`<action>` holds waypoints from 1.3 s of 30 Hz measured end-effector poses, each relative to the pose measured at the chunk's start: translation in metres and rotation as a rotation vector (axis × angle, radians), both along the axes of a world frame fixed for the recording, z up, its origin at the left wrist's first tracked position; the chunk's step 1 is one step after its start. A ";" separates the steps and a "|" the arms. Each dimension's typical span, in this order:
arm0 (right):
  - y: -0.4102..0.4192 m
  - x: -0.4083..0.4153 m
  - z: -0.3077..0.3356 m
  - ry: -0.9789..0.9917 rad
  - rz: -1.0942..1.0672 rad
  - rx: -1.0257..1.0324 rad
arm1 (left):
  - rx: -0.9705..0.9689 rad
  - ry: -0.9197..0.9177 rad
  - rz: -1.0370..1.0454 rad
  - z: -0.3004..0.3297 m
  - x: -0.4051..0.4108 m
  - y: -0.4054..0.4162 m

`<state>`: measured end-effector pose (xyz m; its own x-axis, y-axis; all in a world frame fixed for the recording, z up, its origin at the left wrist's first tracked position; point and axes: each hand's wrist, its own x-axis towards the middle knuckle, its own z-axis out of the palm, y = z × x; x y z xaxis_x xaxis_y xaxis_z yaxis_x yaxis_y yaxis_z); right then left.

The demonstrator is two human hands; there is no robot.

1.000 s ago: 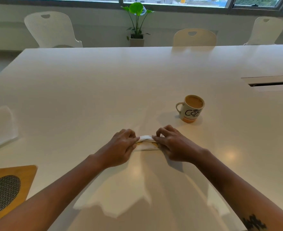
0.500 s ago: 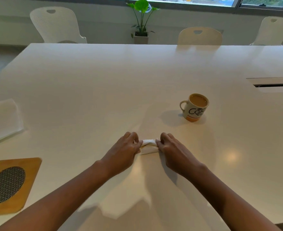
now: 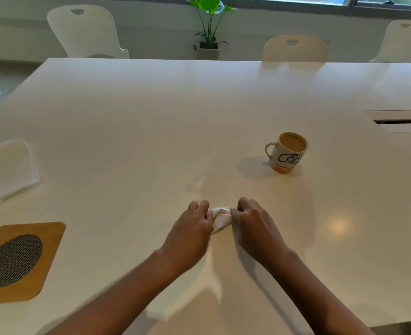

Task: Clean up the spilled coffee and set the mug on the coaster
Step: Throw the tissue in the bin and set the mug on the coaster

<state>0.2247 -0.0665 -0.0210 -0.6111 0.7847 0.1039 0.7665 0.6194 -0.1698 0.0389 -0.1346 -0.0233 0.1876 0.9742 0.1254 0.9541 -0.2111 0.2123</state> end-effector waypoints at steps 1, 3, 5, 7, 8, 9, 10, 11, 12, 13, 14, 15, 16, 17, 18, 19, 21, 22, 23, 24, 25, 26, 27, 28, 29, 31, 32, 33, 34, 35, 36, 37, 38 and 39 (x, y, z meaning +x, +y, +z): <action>-0.001 0.000 -0.001 0.012 -0.017 -0.002 | -0.002 -0.022 0.010 0.000 0.004 -0.001; -0.003 0.000 -0.003 0.048 -0.045 -0.021 | -0.018 -0.075 0.023 0.001 0.014 -0.004; -0.004 0.003 -0.003 0.096 -0.054 -0.038 | -0.041 -0.085 0.035 0.001 0.025 -0.006; -0.005 0.008 -0.002 0.165 -0.043 -0.053 | -0.049 -0.085 0.053 -0.002 0.034 -0.006; -0.005 0.010 -0.001 0.201 -0.033 -0.064 | -0.052 -0.096 0.061 -0.003 0.038 -0.005; -0.005 0.013 0.001 0.226 -0.023 -0.083 | -0.052 -0.110 0.054 -0.003 0.042 -0.005; -0.006 0.015 0.003 0.235 -0.012 -0.110 | -0.050 -0.127 0.037 -0.002 0.047 -0.005; -0.005 0.018 0.005 0.232 0.000 -0.139 | -0.056 -0.152 0.014 -0.001 0.053 -0.007; -0.005 0.021 0.006 0.223 0.016 -0.163 | -0.078 -0.186 -0.009 0.001 0.060 -0.008; -0.004 0.024 0.007 0.219 0.032 -0.182 | -0.112 -0.231 -0.025 0.002 0.065 -0.009; -0.002 0.028 0.008 0.222 0.045 -0.196 | -0.153 -0.281 -0.034 0.003 0.069 -0.010; 0.000 0.031 0.009 0.229 0.055 -0.210 | -0.193 -0.330 -0.036 0.004 0.071 -0.010; 0.002 0.033 0.011 0.238 0.067 -0.225 | -0.232 -0.366 -0.039 0.006 0.070 -0.009; 0.003 0.035 0.013 0.243 0.085 -0.238 | -0.265 -0.381 -0.049 0.008 0.067 -0.008; 0.004 0.037 0.014 0.244 0.110 -0.253 | -0.287 -0.380 -0.059 0.010 0.063 -0.008; 0.005 0.038 0.015 0.239 0.139 -0.269 | -0.299 -0.365 -0.066 0.011 0.057 -0.009; 0.008 0.042 0.014 0.202 0.205 -0.293 | -0.295 -0.320 -0.057 0.011 0.044 -0.018; 0.010 0.046 0.012 0.163 0.242 -0.300 | -0.281 -0.316 -0.034 0.008 0.037 -0.024; 0.012 0.050 0.011 0.112 0.283 -0.300 | -0.255 -0.340 -0.004 0.006 0.030 -0.031; 0.014 0.053 0.011 0.063 0.325 -0.293 | -0.220 -0.391 0.028 0.005 0.022 -0.038; 0.016 0.055 0.011 0.028 0.364 -0.279 | -0.180 -0.449 0.055 0.006 0.015 -0.045; 0.018 0.056 0.011 0.011 0.398 -0.260 | -0.139 -0.501 0.078 0.009 0.007 -0.050; 0.019 0.057 0.011 0.005 0.424 -0.241 | -0.098 -0.546 0.099 0.011 0.001 -0.055; 0.020 0.059 0.011 0.004 0.450 -0.220 | -0.057 -0.588 0.122 0.014 -0.005 -0.059; 0.021 0.061 0.011 0.003 0.475 -0.201 | -0.023 -0.624 0.150 0.016 -0.010 -0.064; 0.023 0.071 0.013 0.012 0.515 -0.194 | 0.023 -0.665 0.208 0.018 -0.018 -0.072; 0.024 0.076 0.014 0.025 0.528 -0.204 | 0.043 -0.675 0.229 0.018 -0.021 -0.076; 0.027 0.081 0.015 0.045 0.536 -0.213 | 0.062 -0.682 0.248 0.018 -0.024 -0.081; 0.032 0.083 0.017 0.080 0.528 -0.221 | 0.078 -0.690 0.265 0.019 -0.027 -0.085; 0.038 0.085 0.018 0.131 0.494 -0.228 | 0.090 -0.698 0.282 0.020 -0.030 -0.088; 0.046 0.084 0.018 0.197 0.430 -0.223 | 0.097 -0.707 0.295 0.021 -0.032 -0.091; 0.055 0.081 0.016 0.262 0.342 -0.193 | 0.104 -0.712 0.304 0.021 -0.034 -0.094; 0.065 0.076 0.014 0.315 0.242 -0.140 | 0.112 -0.716 0.311 0.022 -0.035 -0.095; 0.071 0.068 0.011 0.353 0.142 -0.091 | 0.117 -0.720 0.316 0.023 -0.037 -0.096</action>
